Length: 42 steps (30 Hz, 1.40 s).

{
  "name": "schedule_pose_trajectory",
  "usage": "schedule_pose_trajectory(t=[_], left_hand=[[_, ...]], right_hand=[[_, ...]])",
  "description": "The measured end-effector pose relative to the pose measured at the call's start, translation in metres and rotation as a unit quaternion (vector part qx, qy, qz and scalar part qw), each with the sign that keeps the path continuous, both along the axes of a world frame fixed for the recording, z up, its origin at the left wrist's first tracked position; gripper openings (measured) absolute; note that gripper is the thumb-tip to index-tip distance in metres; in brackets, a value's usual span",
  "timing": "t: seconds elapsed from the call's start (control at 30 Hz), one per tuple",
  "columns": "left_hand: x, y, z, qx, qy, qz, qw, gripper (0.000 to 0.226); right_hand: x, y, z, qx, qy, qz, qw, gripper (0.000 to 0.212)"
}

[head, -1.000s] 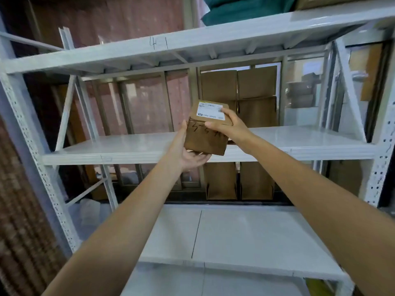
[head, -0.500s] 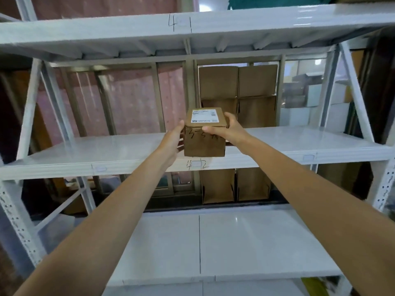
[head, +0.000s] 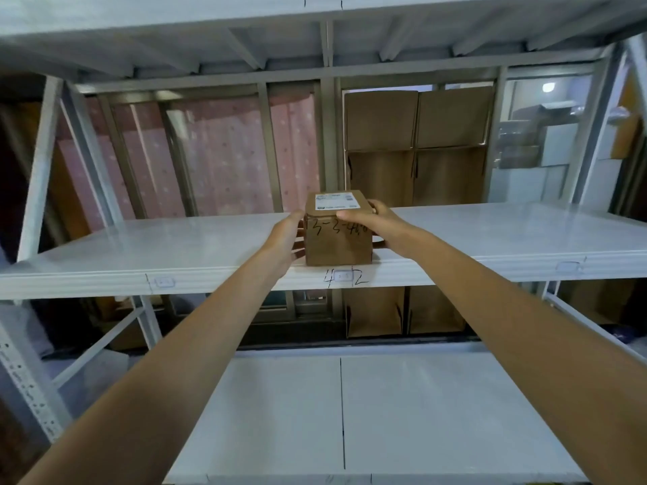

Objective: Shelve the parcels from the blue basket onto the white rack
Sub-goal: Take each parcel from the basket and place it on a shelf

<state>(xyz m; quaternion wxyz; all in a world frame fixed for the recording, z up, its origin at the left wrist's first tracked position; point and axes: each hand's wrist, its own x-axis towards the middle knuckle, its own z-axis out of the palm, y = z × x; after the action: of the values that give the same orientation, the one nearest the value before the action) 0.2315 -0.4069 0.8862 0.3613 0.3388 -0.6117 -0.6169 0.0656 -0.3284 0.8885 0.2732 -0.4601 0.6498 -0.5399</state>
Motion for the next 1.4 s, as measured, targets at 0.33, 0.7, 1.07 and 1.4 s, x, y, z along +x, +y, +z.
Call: schedule_pose_trajectory(t=[0.33, 0.7, 1.07, 1.4], left_hand=[[0.007, -0.015, -0.007, -0.001, -0.015, -0.05, 0.999, 0.027], [0.024, -0.02, -0.017, -0.117, -0.047, 0.024, 0.992, 0.038], [0.018, 0.066, -0.086, -0.355, -0.038, 0.089, 0.93, 0.01], [-0.075, 0.241, -0.119, -0.215, -0.223, -0.143, 0.94, 0.021]], right_hand=[[0.005, -0.01, -0.011, 0.01, -0.01, -0.029, 0.999, 0.094], [0.024, 0.014, -0.02, -0.07, -0.002, -0.189, 0.979, 0.072], [0.002, 0.126, -0.095, -0.068, -0.004, -0.293, 0.954, 0.04], [-0.05, 0.331, -0.153, 0.144, 0.058, -0.229, 0.961, 0.071]])
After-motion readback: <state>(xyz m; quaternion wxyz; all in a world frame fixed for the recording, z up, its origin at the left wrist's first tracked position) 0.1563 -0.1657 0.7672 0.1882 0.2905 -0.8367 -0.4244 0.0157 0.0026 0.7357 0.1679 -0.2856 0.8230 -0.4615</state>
